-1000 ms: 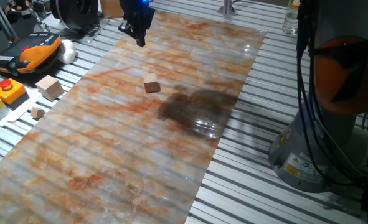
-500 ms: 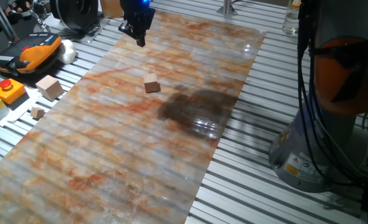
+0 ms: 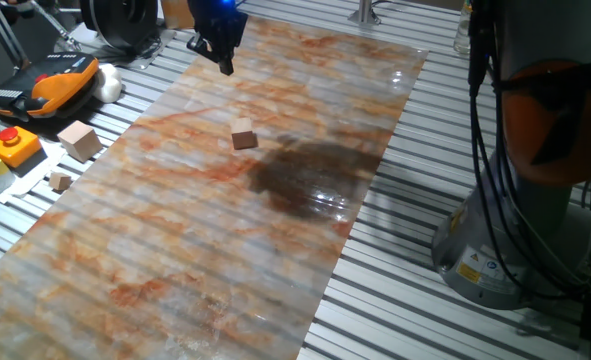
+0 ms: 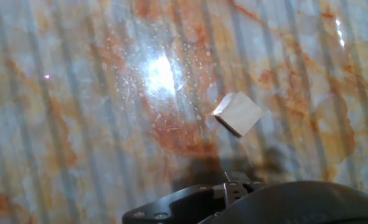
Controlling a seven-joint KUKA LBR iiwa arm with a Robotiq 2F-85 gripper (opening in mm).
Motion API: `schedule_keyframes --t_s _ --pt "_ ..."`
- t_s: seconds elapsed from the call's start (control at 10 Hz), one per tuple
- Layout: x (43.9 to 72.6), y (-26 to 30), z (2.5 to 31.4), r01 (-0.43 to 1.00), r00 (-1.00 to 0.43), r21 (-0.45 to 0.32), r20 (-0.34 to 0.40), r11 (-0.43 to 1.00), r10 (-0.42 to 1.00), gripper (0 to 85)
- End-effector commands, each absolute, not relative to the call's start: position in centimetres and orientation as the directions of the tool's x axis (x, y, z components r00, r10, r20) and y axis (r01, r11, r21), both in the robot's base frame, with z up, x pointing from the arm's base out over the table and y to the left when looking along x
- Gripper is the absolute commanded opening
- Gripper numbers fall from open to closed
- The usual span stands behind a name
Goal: Hold a small block with the gripper and sweep it from left to right on the table
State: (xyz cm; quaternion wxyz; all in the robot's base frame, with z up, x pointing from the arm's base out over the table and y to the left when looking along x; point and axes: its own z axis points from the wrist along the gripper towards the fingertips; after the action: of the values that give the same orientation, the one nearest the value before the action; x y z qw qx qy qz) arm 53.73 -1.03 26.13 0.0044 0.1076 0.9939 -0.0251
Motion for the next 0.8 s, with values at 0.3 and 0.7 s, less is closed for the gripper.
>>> schedule_keyframes --t_s 0.3,0.7 --pt "53.73 -1.04 26.13 0.277 -0.960 -0.042 -0.059 0.960 0.275 0.0" --pt "53.73 -1.04 26.13 0.304 -0.951 -0.025 -0.061 0.952 0.302 0.0"
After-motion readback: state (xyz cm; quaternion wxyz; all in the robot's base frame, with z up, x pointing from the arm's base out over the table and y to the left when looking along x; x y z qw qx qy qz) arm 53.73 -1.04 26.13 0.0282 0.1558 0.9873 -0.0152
